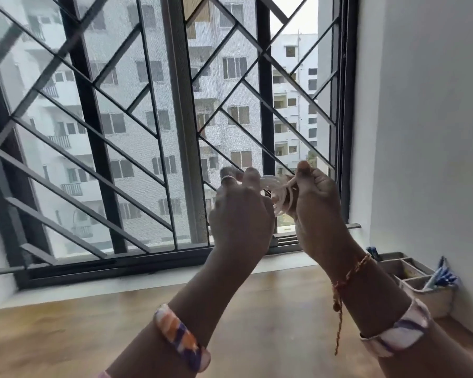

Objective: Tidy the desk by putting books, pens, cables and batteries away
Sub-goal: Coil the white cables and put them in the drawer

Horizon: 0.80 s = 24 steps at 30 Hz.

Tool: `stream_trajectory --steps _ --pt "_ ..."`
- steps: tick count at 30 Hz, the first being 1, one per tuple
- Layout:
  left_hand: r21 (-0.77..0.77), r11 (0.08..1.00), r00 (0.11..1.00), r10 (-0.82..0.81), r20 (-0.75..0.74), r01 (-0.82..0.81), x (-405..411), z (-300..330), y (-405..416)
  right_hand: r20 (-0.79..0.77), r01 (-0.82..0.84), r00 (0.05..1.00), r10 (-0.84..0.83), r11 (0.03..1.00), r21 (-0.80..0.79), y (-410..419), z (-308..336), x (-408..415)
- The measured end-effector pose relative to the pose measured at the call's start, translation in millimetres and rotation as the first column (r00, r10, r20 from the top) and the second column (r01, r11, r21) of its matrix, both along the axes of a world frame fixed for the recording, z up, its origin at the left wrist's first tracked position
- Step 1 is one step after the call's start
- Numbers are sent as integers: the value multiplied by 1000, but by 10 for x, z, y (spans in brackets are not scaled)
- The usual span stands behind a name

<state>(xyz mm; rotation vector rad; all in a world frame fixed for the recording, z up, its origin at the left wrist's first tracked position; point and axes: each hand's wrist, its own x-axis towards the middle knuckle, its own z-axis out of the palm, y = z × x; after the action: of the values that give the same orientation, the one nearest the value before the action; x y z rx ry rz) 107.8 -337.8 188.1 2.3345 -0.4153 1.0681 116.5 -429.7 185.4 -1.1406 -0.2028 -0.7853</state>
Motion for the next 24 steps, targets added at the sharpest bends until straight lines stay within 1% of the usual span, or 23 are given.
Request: stream_trajectory --steps 2,4,7,9,11,13,14,15,16,17,18,19,20,21,22,23,24 --pt "77 997 999 -16 -44 19 14 -25 -45 -85 -39 995 46 996 81 -8 -1 14" --pt "163 986 999 -24 -47 32 51 -68 -44 -175 -96 979 103 994 48 -45 -13 17" --pt "265 964 1000 3 -27 5 160 -131 30 -187 -290 948 259 943 -162 -125 -59 18" --pt "321 947 999 30 -27 -20 189 -156 56 -221 -315 942 254 897 -309 -145 -72 7" --pt "324 946 996 42 -76 -15 201 -169 50 -222 -273 955 194 867 -417 -130 -88 6" --pt "318 948 986 48 -159 5 218 -164 58 -178 -144 982 57 840 -524 -93 -120 22" --pt "309 951 978 42 -204 23 240 -151 68 -138 -58 990 -29 807 -587 -77 -148 44" --pt "268 961 962 6 -273 70 247 -125 82 -95 19 990 -105 762 -647 -65 -180 65" --pt "167 974 925 -83 -372 154 257 -90 106 -60 71 986 -155 722 -689 -59 -216 85" --pt "-14 966 841 -232 -489 259 263 -48 135 -36 102 983 -179 704 -703 -57 -245 102" --pt "-245 908 690 -418 -590 341 274 -4 169 -23 118 983 -184 716 -689 -60 -267 113" --pt "-479 794 486 -607 -629 374 272 49 220 -14 128 983 -182 743 -657 -65 -277 116" --pt "-657 652 285 -758 -587 378 264 100 285 -2 148 982 -190 770 -621 -74 -279 121" --pt "-774 515 117 -852 -510 368 263 138 346 11 170 979 -202 789 -590 -79 -272 122" --pt "-846 399 -1 -904 -428 354 263 157 397 25 190 976 -215 796 -574 -79 -265 129" --pt "-883 315 -67 -931 -359 348 259 161 433 42 208 973 -225 793 -573 -69 -252 132" --pt "-898 262 -83 -947 -309 352 254 159 454 61 228 970 -237 783 -579 -60 -241 138"
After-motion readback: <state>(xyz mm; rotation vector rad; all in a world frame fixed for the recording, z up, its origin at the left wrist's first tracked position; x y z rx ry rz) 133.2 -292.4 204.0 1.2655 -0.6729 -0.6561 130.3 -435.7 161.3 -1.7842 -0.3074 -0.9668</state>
